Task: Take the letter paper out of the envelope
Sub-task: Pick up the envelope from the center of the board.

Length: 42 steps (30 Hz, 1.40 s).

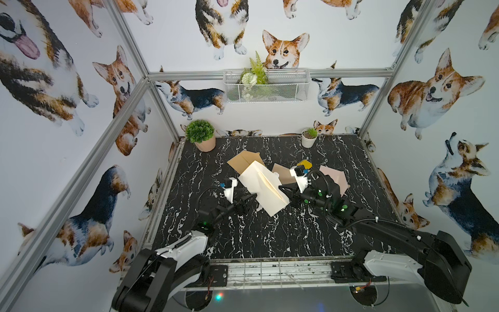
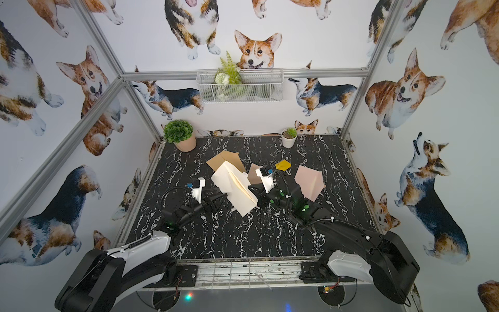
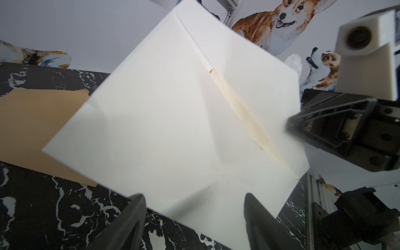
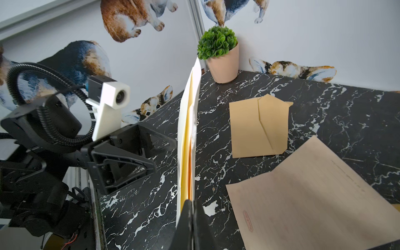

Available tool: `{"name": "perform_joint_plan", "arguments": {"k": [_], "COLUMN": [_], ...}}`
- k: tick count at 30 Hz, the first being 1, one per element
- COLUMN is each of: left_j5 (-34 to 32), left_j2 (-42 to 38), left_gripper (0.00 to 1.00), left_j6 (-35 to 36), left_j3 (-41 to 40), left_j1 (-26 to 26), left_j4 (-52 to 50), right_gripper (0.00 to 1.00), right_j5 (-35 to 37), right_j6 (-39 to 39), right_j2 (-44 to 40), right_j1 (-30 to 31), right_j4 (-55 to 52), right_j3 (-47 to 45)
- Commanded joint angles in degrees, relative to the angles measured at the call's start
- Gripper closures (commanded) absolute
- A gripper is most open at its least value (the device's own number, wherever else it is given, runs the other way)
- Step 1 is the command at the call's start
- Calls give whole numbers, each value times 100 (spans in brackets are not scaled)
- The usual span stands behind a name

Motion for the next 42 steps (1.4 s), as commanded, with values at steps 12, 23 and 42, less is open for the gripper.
{"name": "perform_joint_plan", "arguments": {"k": [12, 23, 42], "left_j5": [-205, -217, -278], "left_j2": [-71, -276, -572], "left_gripper": [26, 26, 94], "left_j6": [167, 197, 267], "left_j3": [-35, -113, -149], "left_j1": [-19, -25, -22], "left_j4": [-139, -143, -354], "right_gripper": [100, 100, 90], "right_j5": [-494, -854, -430], "right_j6": [361, 936, 872], "right_j2": [-136, 767, 518], "right_j1": [-2, 1, 4], "right_j4": [262, 1197, 474], "right_j3": [192, 103, -219]}}
